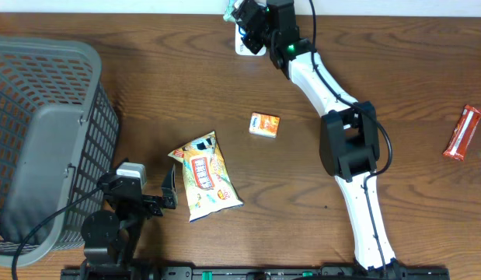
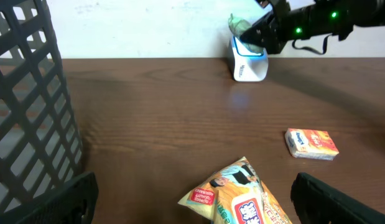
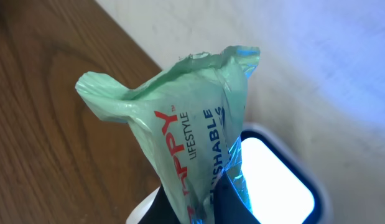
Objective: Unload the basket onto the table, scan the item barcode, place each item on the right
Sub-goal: 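Hold the wipes pack barcode in front of the scanner, then carry the wipes pack to the right edge and release it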
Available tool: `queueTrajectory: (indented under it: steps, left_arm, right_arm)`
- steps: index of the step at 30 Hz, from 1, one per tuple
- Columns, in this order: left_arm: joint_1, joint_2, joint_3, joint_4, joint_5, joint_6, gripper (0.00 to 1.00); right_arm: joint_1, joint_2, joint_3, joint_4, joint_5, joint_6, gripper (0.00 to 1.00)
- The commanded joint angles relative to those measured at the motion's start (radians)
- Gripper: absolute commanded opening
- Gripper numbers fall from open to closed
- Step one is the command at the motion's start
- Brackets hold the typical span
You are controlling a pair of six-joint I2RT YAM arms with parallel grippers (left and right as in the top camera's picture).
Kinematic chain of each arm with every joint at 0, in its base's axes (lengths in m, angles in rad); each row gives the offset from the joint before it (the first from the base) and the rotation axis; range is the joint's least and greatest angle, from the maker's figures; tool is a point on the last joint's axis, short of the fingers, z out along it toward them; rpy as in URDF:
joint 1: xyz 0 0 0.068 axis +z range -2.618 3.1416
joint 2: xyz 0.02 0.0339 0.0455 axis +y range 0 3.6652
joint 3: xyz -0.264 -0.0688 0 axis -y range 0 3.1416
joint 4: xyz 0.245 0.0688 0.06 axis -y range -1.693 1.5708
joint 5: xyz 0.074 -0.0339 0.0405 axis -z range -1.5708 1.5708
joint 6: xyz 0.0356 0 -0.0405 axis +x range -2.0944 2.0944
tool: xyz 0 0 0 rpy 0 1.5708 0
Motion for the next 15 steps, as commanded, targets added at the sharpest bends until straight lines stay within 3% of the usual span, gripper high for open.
queueTrajectory:
  steps: [1,7,15]
  left_arm:
    - [0.003,-0.002,-0.003,0.001,-0.006,0.014,0.99]
    - [0.003,-0.002,-0.003,0.001,-0.006,0.014,0.99]
    - [0.003,-0.002,-0.002,0.001,-0.006,0.014,0.99]
  right_arm:
    - [-0.004,-0.016,0.060,-0.007,-0.002,0.074,0.01]
    - [-0.040,-0.129,0.114,-0.264,0.065,0.091,0.01]
    - [-0.122,-0.384,0.115,-0.826,0.508,0.158,0.01]
